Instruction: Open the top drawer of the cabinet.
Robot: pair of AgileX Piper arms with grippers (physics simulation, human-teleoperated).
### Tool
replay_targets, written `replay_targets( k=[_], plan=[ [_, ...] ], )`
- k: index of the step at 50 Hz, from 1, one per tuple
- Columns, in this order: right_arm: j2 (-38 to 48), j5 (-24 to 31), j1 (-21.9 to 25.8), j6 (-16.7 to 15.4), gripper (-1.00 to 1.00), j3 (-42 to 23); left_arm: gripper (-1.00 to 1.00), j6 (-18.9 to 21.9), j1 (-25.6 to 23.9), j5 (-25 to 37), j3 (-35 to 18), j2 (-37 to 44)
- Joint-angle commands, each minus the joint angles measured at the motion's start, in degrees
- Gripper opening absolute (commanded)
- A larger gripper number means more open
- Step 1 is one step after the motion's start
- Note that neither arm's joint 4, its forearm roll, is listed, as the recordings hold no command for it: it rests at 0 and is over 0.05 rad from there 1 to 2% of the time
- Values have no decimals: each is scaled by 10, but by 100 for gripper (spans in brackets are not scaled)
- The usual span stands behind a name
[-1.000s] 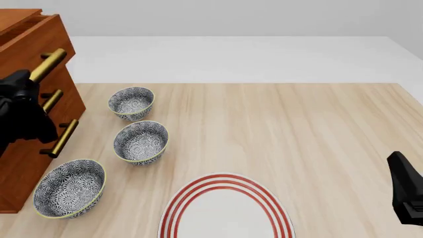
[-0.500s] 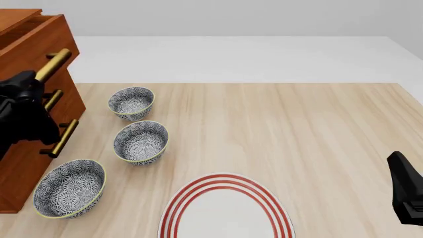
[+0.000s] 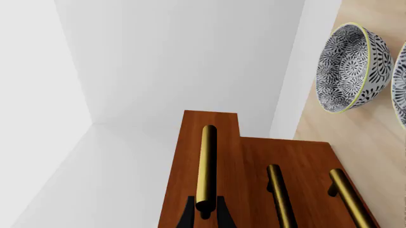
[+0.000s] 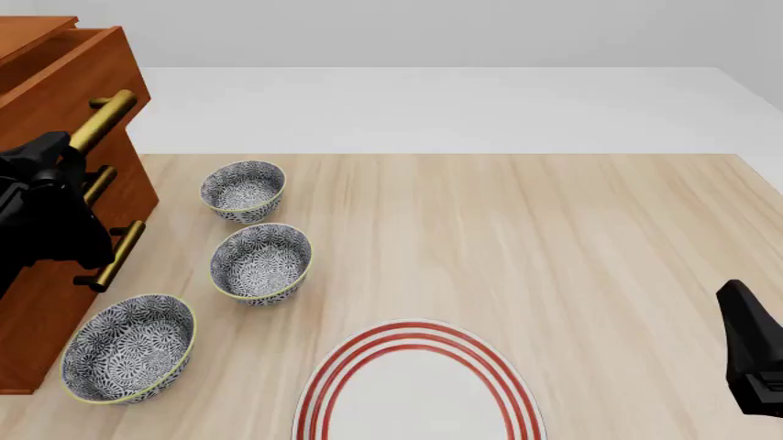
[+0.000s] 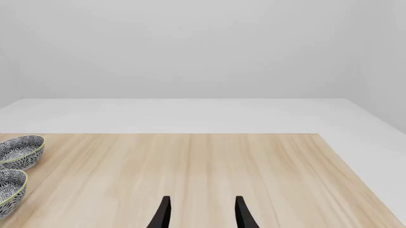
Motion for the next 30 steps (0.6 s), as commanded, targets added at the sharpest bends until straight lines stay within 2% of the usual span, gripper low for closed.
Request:
replay_targets(
  k=[1,30],
  plan=[
    [0,0,0,0,100,0,-100,4,3,-15,1,-32],
    [0,0,0,0,100,0,-100,2,-1,-16,-3,-31]
  ],
)
